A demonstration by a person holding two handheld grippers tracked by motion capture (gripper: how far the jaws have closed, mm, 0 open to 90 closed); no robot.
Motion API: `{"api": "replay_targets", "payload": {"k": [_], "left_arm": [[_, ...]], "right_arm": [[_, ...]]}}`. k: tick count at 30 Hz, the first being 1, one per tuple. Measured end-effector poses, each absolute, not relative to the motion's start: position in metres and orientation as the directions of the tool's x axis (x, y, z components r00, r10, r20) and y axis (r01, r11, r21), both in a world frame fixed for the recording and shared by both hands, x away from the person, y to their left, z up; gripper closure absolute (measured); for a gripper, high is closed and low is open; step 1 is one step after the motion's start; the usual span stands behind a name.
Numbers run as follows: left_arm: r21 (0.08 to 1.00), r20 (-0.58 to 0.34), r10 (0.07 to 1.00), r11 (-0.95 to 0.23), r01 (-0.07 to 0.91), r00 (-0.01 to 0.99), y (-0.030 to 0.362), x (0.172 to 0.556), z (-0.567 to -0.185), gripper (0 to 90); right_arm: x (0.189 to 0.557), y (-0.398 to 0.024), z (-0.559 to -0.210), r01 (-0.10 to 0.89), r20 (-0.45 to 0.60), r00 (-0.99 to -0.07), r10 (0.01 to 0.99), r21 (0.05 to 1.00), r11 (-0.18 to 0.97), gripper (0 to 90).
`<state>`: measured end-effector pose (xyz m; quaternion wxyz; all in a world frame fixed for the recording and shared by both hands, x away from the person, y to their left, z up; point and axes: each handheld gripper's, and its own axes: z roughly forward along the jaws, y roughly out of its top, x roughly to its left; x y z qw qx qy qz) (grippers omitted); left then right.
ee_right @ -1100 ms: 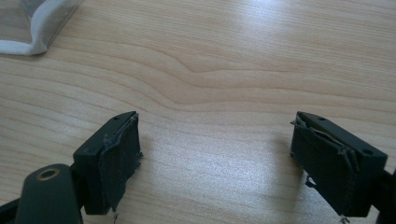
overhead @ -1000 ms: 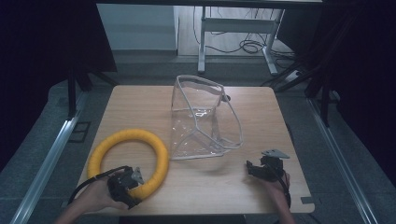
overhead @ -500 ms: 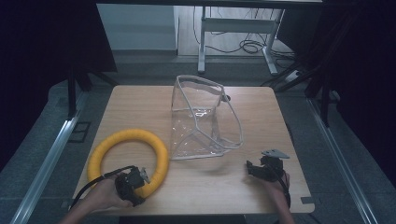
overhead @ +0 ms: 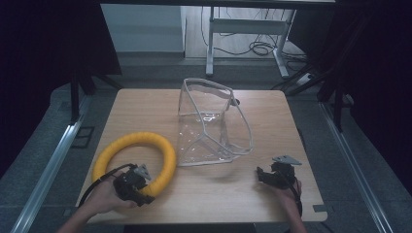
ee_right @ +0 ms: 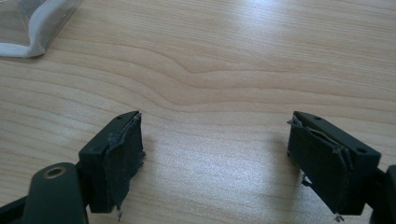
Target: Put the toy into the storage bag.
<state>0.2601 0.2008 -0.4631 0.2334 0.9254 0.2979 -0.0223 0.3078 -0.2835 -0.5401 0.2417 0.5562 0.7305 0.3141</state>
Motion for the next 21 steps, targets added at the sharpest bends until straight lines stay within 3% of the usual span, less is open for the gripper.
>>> {"api": "replay_targets", "payload": {"k": [9,21], "left_arm": [[0.559,-0.265,0.549,-0.582,0.591,0.792,0.224,0.269,-0.437,50.6],[0.666,-0.344,0.562,-0.418,0.618,0.752,0.252,0.279,-0.411,50.9]], "right_arm": [[0.307,-0.283,-0.540,0.661,-0.003,-0.253,0.967,0.729,0.175,19.7],[0.308,-0.284,-0.540,0.660,-0.003,-0.251,0.968,0.731,0.173,20.3]]}}
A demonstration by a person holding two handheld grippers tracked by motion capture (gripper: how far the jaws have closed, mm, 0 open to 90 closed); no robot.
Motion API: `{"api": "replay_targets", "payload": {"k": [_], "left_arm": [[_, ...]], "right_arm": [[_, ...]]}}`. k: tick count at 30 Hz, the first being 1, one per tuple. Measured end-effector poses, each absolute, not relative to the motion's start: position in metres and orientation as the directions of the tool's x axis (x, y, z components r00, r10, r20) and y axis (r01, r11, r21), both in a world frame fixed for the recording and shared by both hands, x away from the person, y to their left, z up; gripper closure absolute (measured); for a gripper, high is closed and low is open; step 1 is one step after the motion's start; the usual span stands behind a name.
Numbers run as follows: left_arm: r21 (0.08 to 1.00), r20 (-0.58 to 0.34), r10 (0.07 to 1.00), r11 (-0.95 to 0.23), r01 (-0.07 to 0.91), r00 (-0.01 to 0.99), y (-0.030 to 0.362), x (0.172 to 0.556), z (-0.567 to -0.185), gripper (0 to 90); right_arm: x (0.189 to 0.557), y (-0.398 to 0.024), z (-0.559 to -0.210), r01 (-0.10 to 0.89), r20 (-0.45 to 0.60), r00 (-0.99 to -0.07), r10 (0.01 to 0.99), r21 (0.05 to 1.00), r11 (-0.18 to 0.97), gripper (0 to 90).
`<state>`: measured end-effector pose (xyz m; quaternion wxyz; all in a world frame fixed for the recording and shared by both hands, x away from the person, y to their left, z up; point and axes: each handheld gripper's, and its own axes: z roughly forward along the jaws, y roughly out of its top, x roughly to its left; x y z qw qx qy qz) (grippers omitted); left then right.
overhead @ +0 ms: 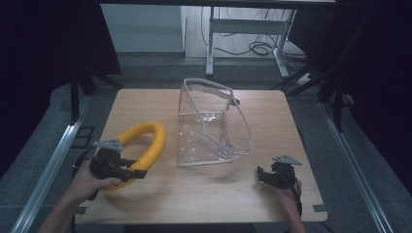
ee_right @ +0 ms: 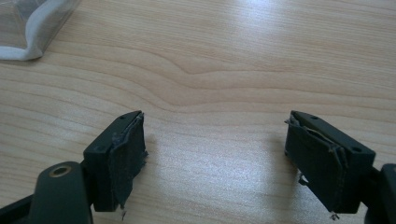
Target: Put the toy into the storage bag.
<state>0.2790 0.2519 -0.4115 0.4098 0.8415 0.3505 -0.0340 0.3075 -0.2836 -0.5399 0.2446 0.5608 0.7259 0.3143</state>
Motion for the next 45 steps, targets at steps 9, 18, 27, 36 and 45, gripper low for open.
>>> {"api": "replay_targets", "payload": {"k": [9,18,27,36,45], "left_arm": [[0.724,-0.404,0.567,-0.281,0.630,0.718,0.278,0.283,-0.398,51.1],[0.765,-0.451,0.547,-0.171,0.621,0.705,0.294,0.282,-0.385,51.2],[0.794,-0.497,0.521,-0.051,0.606,0.694,0.299,0.282,-0.376,51.2],[0.808,-0.529,0.501,0.050,0.587,0.685,0.291,0.286,-0.371,51.1],[0.829,-0.530,0.505,0.140,0.542,0.681,0.277,0.287,-0.364,51.0]], "right_arm": [[0.308,-0.284,-0.540,0.661,-0.002,-0.248,0.969,0.731,0.171,20.7],[0.308,-0.284,-0.540,0.662,-0.003,-0.242,0.970,0.730,0.168,20.9],[0.308,-0.284,-0.540,0.661,-0.005,-0.239,0.971,0.732,0.167,21.3],[0.308,-0.284,-0.540,0.661,-0.001,-0.238,0.971,0.733,0.162,21.5],[0.308,-0.284,-0.540,0.660,-0.003,-0.238,0.971,0.733,0.164,21.5]]}}
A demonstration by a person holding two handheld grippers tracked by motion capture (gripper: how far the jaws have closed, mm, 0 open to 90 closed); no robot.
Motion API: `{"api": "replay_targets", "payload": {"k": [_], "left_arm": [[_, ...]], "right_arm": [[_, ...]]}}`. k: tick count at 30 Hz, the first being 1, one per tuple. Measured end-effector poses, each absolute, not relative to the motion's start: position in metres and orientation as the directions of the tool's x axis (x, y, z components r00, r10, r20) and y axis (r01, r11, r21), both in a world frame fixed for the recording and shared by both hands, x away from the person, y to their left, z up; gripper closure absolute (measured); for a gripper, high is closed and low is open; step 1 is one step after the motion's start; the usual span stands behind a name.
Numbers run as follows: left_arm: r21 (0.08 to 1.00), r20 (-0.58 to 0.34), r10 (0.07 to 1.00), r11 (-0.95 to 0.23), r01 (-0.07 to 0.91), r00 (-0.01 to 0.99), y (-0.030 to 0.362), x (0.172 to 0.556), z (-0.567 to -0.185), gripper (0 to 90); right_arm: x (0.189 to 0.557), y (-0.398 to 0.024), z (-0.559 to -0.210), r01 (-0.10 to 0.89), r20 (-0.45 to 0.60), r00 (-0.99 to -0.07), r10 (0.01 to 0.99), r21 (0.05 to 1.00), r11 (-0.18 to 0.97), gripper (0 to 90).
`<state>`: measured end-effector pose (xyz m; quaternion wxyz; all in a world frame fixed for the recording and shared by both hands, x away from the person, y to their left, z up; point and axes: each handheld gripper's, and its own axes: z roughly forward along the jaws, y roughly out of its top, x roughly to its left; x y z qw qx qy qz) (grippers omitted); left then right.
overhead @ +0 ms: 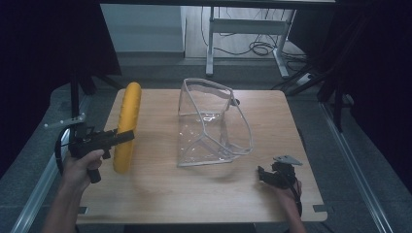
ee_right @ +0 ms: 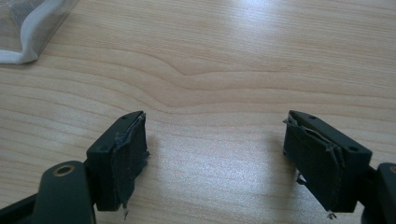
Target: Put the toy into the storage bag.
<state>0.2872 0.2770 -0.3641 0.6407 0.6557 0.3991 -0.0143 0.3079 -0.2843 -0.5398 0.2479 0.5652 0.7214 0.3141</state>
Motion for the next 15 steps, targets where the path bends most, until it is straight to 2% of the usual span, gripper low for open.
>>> {"api": "replay_targets", "payload": {"k": [15], "left_arm": [[0.864,-0.485,0.516,0.157,0.479,0.706,0.247,0.290,-0.352,51.0]], "right_arm": [[0.308,-0.285,-0.540,0.660,-0.006,-0.241,0.971,0.732,0.168,21.6]]}}
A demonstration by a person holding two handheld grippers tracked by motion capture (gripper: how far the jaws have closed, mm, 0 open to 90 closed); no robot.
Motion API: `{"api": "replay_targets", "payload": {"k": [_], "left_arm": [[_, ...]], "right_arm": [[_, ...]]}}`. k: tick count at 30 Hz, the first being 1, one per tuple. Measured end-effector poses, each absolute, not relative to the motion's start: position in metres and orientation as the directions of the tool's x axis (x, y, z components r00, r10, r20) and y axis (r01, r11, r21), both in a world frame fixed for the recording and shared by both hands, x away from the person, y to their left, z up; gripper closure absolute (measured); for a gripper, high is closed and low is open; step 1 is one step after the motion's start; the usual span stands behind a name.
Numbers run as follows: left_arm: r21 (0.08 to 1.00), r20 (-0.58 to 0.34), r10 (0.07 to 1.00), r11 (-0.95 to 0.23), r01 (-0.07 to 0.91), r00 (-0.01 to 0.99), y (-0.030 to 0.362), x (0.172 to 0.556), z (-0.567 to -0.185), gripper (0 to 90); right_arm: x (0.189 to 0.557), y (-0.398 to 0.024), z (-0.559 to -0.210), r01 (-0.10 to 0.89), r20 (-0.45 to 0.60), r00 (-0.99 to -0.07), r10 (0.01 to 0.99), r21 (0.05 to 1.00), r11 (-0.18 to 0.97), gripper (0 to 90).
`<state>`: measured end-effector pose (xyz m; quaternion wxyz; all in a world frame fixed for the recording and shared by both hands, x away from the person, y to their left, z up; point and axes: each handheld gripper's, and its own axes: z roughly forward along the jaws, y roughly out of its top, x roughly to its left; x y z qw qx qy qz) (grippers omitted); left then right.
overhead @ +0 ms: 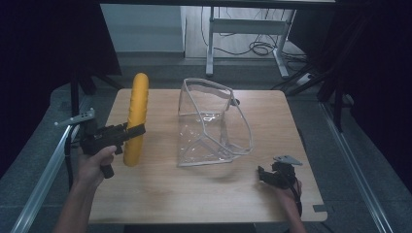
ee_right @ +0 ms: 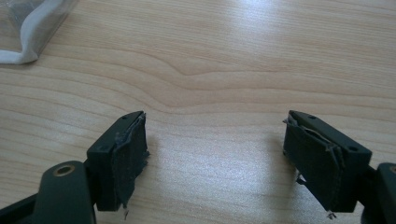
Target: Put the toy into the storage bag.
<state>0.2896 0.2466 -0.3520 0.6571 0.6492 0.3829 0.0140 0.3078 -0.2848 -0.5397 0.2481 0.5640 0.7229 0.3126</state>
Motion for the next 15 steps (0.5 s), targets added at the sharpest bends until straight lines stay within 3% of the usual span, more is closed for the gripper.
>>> {"api": "replay_targets", "payload": {"k": [10,15], "left_arm": [[0.889,-0.445,0.556,0.182,0.419,0.702,0.226,0.289,-0.346,51.0],[0.870,-0.488,0.510,0.219,0.441,0.709,0.220,0.294,-0.345,51.0]], "right_arm": [[0.308,-0.285,-0.539,0.664,-0.003,-0.237,0.972,0.730,0.164,21.6],[0.308,-0.285,-0.539,0.664,-0.002,-0.237,0.972,0.730,0.163,21.7]]}}
